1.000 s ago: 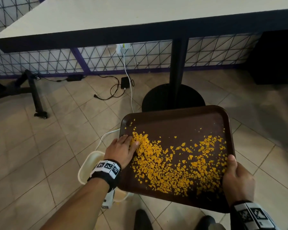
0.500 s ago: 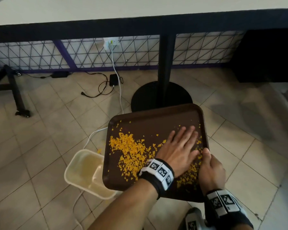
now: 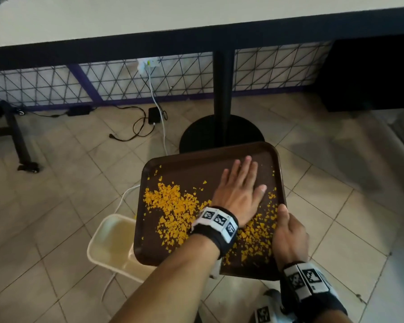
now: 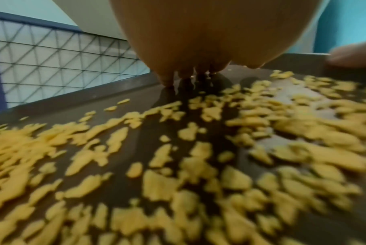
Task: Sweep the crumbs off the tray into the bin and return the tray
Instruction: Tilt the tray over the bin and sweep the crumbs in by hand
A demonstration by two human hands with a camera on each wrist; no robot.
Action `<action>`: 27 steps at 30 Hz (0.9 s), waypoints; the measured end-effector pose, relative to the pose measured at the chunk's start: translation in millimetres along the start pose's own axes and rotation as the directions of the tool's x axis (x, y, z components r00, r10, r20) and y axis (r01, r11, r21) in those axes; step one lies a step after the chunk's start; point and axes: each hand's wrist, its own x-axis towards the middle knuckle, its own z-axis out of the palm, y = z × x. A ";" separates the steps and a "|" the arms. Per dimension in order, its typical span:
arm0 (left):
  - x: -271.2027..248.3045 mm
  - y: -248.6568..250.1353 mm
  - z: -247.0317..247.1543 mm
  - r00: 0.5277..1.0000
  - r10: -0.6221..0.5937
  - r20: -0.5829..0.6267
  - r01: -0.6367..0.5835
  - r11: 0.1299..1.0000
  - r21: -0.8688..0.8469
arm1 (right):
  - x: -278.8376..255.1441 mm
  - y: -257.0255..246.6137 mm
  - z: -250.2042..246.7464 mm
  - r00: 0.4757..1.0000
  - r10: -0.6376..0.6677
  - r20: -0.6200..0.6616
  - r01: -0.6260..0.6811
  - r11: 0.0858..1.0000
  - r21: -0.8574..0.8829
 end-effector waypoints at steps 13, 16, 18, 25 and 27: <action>-54.6 -66.0 2.8 0.977 -0.212 0.004 0.212 0.977 0.015 | -2.1 -1.0 1.1 0.998 0.010 0.060 -0.009 1.000 -0.005; -16.7 -26.4 -7.6 0.996 -0.091 -0.020 0.090 0.995 -0.041 | -5.7 -3.7 6.2 0.999 -0.002 0.054 0.003 1.000 -0.016; -5.3 -4.3 -6.5 1.000 -0.008 -0.002 0.007 0.999 -0.047 | -6.0 -4.9 7.1 0.999 -0.006 0.046 0.007 1.000 -0.025; -75.7 -21.7 31.2 0.974 0.183 0.135 -0.205 0.963 0.176 | 2.3 -3.6 -3.6 1.000 0.016 0.015 -0.016 1.000 -0.011; -98.4 -53.7 33.2 0.983 0.027 0.179 -0.061 0.981 0.183 | 3.6 -3.4 -5.8 0.999 0.040 0.015 -0.040 0.999 0.005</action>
